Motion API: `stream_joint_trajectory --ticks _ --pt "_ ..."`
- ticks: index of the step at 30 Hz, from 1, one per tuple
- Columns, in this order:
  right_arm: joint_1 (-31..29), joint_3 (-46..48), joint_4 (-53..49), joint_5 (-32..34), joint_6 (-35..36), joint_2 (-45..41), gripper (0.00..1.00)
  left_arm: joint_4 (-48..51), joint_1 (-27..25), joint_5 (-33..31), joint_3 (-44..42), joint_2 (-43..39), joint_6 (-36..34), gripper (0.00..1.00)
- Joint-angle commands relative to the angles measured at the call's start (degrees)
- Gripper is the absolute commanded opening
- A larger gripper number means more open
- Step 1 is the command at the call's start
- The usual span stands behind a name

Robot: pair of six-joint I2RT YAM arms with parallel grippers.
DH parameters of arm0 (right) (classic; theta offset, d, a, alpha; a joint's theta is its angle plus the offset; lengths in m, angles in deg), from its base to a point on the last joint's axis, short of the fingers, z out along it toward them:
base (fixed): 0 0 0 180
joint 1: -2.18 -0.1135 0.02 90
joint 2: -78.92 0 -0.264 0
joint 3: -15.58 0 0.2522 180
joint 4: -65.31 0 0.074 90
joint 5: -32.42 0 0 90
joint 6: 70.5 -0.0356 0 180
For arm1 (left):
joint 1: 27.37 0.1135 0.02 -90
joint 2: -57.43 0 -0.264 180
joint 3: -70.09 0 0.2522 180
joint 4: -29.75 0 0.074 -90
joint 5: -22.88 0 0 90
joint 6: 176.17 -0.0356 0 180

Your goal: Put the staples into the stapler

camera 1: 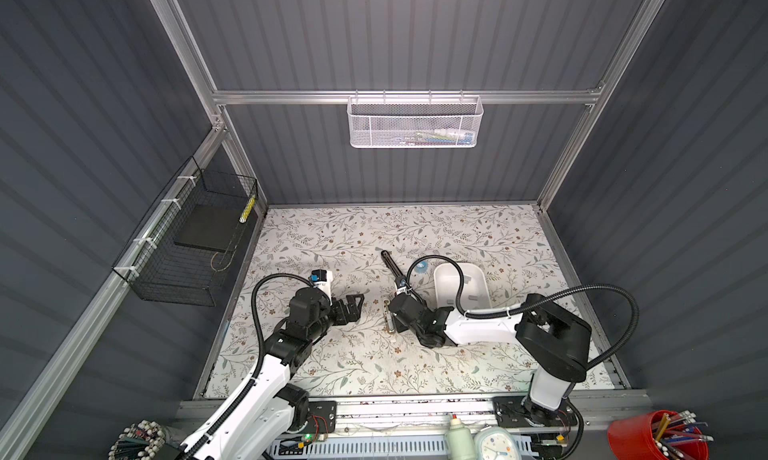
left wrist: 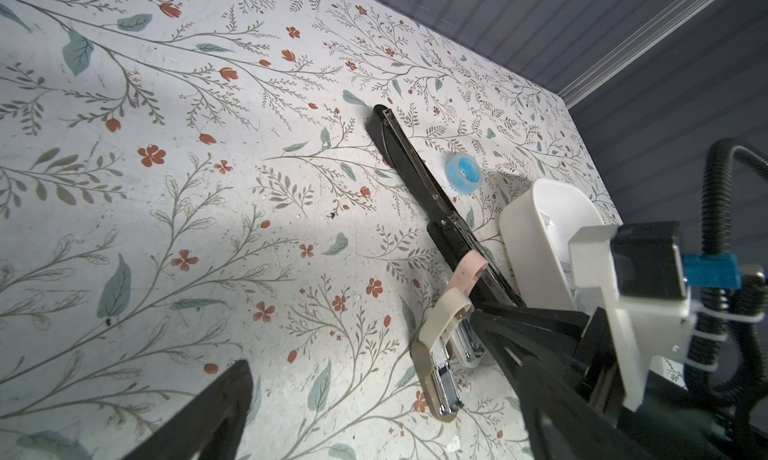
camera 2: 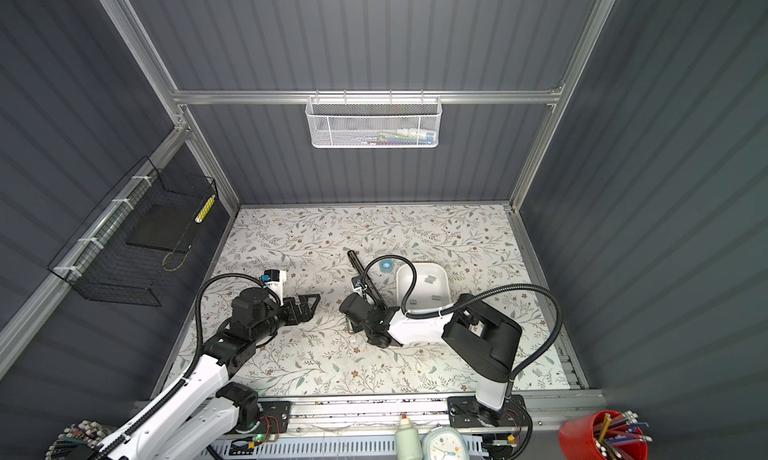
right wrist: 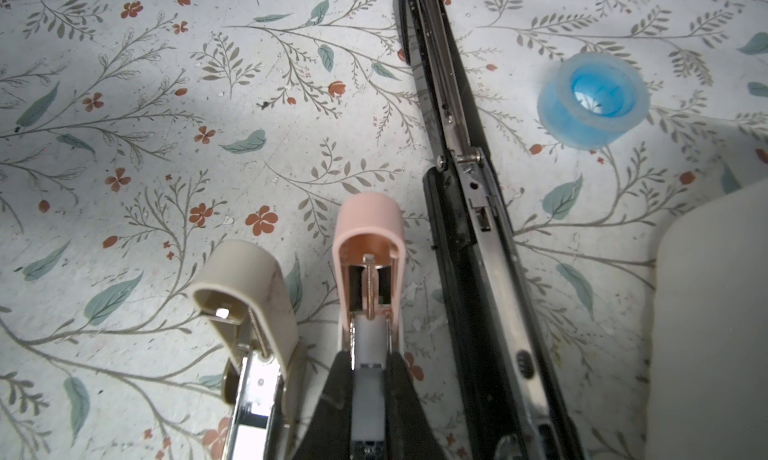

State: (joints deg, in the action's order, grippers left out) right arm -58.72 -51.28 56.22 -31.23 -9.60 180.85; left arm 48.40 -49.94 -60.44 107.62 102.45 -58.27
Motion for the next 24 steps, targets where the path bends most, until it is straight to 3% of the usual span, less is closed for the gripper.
stream_joint_trajectory --ticks 1,24 --pt "0.1 0.28 -0.43 0.47 -0.56 0.8 0.14 -0.14 -0.2 -0.01 1.28 -0.54 0.0 1.0" --pt "0.09 1.16 -0.58 0.23 -1.72 1.19 0.13 -0.58 -0.2 -0.32 1.19 0.55 -0.03 1.0"
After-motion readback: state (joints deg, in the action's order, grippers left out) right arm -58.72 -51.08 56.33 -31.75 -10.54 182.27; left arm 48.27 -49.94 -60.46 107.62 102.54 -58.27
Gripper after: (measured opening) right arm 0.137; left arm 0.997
